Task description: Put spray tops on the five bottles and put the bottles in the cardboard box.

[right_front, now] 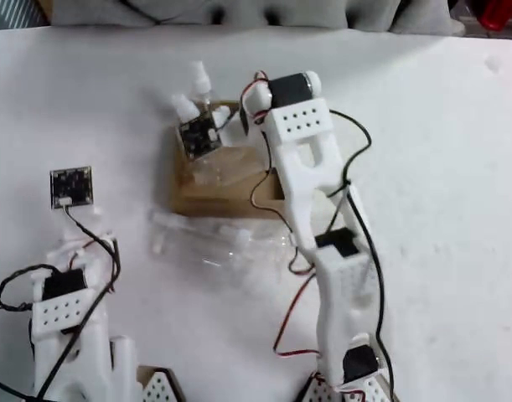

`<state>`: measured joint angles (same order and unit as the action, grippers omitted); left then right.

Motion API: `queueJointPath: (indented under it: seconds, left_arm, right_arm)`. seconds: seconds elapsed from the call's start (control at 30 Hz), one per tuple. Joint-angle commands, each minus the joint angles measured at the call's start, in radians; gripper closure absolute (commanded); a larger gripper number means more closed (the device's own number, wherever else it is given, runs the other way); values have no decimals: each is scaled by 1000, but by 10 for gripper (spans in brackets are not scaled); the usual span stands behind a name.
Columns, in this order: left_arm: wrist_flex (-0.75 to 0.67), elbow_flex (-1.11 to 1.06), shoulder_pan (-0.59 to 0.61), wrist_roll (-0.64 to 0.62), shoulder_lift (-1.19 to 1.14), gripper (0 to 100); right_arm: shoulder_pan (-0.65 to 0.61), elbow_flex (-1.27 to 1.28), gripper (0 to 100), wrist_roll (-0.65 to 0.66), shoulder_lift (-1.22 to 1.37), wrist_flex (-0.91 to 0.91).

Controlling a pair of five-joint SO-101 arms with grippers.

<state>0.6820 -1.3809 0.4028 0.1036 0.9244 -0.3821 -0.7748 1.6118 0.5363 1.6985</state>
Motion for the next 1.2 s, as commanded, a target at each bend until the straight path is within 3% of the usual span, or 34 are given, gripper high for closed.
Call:
queueJointPath:
  seconds: [0.0,0.07,0.2,0.47,0.73,1.0,1.17]
  left_arm:
    - [-23,5,5,12,19,980]
    - [-23,5,8,12,19,980]
    - [-23,5,12,11,22,980]
    - [-23,12,93,5,25,980]
    - [-17,64,288,-170,19,980]
    - [-15,97,426,-203,18,980]
    - [-21,140,460,-232,-53,980]
  right_arm:
    - [8,132,982,3,-213,25]
    - [7,209,982,-35,-291,25]
    - [-24,316,982,-259,-440,22]
    - [-232,489,981,-971,-613,19]
    - [-424,552,978,-1571,-590,-143]
    - [-541,786,977,-1932,-412,-601]
    - [-587,815,977,-1981,-363,-696]
